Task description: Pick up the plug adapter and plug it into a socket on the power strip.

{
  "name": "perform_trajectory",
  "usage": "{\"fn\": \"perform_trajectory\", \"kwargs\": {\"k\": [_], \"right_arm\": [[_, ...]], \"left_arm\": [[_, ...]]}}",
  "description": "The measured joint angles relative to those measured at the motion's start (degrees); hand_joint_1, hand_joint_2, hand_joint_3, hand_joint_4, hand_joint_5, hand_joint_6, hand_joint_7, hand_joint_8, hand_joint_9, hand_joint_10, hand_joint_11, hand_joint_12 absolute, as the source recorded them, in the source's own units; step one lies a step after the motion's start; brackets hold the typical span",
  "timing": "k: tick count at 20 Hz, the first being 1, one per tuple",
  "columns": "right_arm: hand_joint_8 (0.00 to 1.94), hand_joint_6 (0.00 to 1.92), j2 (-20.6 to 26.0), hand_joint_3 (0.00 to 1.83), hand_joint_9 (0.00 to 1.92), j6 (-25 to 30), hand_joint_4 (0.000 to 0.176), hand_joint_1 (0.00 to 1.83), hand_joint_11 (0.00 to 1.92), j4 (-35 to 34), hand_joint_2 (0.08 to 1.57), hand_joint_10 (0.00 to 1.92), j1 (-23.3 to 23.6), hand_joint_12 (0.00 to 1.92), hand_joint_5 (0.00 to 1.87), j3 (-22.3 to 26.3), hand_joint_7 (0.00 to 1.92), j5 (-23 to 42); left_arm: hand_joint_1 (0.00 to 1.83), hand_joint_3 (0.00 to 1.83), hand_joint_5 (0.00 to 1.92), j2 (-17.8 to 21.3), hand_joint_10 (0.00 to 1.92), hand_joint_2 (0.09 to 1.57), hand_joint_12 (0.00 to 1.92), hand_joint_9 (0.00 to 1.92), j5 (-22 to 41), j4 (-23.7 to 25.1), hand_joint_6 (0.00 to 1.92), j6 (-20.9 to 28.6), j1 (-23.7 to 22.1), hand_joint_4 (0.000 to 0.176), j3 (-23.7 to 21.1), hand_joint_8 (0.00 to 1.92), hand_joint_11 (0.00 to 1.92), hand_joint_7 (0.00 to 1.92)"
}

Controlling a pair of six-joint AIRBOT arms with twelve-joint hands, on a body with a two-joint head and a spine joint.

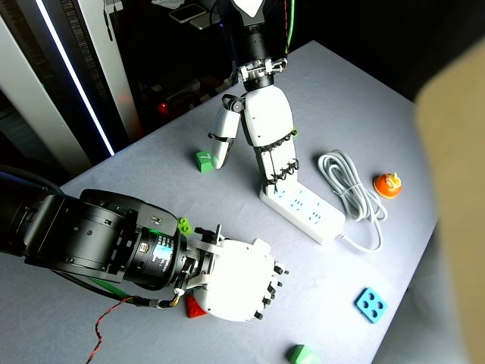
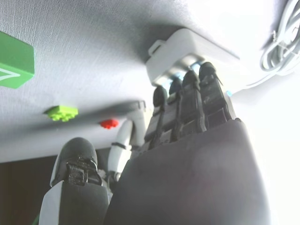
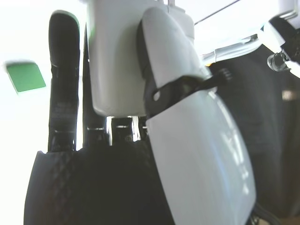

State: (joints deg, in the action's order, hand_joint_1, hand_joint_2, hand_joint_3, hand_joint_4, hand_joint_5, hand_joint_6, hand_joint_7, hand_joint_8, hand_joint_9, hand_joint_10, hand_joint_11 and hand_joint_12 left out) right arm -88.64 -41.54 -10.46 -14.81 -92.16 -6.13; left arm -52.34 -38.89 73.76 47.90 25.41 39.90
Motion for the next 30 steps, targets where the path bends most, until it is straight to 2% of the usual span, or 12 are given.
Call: {"fn": "perform_trajectory", "kwargs": {"k": [3,5,6,10,14,17,18,19,21,24,28,30], "right_arm": [[1.23,1.01,0.70,0.00,0.83,0.04,0.000,1.36,0.82,0.00,1.18,1.48,0.28,1.57,0.78,0.07,0.87,-0.74],[1.16,0.96,2.67,0.00,0.91,0.02,0.000,1.37,0.82,0.04,1.16,1.41,0.44,1.53,0.80,1.49,0.91,-1.14],[1.23,1.05,3.58,0.01,0.85,-0.15,0.000,1.36,0.83,0.07,1.18,1.44,0.79,1.50,0.75,2.51,0.85,-1.62],[1.22,1.07,7.02,0.00,0.86,-1.51,0.000,1.36,0.85,0.15,1.18,1.42,3.89,1.46,0.76,6.86,0.85,-3.37],[1.16,1.01,10.60,0.00,0.88,-8.28,0.000,1.37,0.83,-0.02,1.16,1.38,6.86,1.45,0.83,12.50,0.88,-4.15],[1.21,1.05,11.82,0.00,0.84,-11.65,0.000,1.36,0.81,-0.04,1.17,1.42,8.20,1.46,0.81,13.20,0.86,-4.96],[1.21,1.05,11.93,0.00,0.84,-14.58,0.000,1.36,0.80,-0.02,1.17,1.42,8.50,1.47,0.81,13.22,0.85,-4.94],[1.24,1.05,12.22,0.00,0.82,-16.59,0.000,1.36,0.79,1.31,1.18,1.45,8.85,1.50,0.80,13.22,0.84,-4.61],[1.22,1.02,12.92,0.00,0.81,-17.00,0.000,1.36,0.76,4.48,1.18,1.46,9.55,1.54,0.81,13.40,0.86,-3.30],[1.23,1.06,14.97,0.00,0.82,-22.56,0.000,1.36,0.78,5.01,1.18,1.46,10.71,1.54,0.78,14.84,0.86,0.31],[1.19,1.06,17.44,0.00,0.83,-23.69,0.000,1.36,0.78,4.98,1.17,1.44,11.02,1.51,0.79,17.42,0.88,2.14],[1.23,1.11,18.34,0.00,0.81,-23.69,0.000,1.36,0.78,4.92,1.19,1.47,11.10,1.52,0.75,19.54,0.86,5.01]], "left_arm": [[0.00,0.00,0.00,0.00,0.00,1.18,0.00,0.00,-0.02,0.00,0.00,0.00,0.00,0.000,-0.07,0.00,0.00,0.00],[0.00,0.00,0.00,0.11,0.00,1.18,0.00,0.00,-0.04,-0.02,0.00,0.00,0.00,0.000,-0.35,0.00,0.00,0.00],[0.00,0.00,0.00,0.24,0.00,1.18,0.00,0.00,-0.07,-0.09,0.00,0.00,0.00,0.000,-0.59,0.00,0.00,0.00],[0.00,0.00,0.00,0.44,0.00,1.18,0.00,0.00,0.17,-0.04,0.00,0.04,0.17,0.000,-0.57,0.00,0.00,0.00],[0.00,0.00,0.00,0.44,0.00,1.19,0.00,0.00,0.31,-0.04,0.00,0.04,0.17,0.000,-0.57,0.00,0.00,0.00],[0.00,0.00,0.00,0.48,0.00,1.18,0.00,0.00,0.33,-0.07,0.00,0.07,0.17,0.000,-0.70,0.00,0.00,0.00],[0.00,0.00,0.00,0.48,0.00,1.18,0.00,0.00,0.33,-0.09,0.00,0.07,0.17,0.000,-0.70,0.00,0.00,0.00],[0.00,0.00,0.00,0.48,0.00,1.18,0.00,0.00,0.33,-0.07,0.00,0.04,0.17,0.000,-0.70,0.00,0.00,0.00],[0.00,0.00,0.00,0.48,0.00,1.18,0.00,0.00,0.33,-0.04,0.00,0.04,0.20,0.000,-0.70,0.00,0.00,0.00],[0.00,0.00,0.00,0.48,0.00,1.19,0.00,0.00,0.31,-0.07,0.00,0.04,0.20,0.000,-0.70,0.00,0.00,0.00],[0.00,0.00,0.00,0.48,0.00,1.18,0.00,0.00,0.26,-0.07,0.00,0.04,0.20,0.000,-0.70,0.00,0.00,0.00],[0.00,0.00,0.00,0.48,0.00,1.18,0.00,0.00,0.02,-0.07,0.00,0.44,0.20,0.000,-0.94,0.00,0.00,0.00]]}}
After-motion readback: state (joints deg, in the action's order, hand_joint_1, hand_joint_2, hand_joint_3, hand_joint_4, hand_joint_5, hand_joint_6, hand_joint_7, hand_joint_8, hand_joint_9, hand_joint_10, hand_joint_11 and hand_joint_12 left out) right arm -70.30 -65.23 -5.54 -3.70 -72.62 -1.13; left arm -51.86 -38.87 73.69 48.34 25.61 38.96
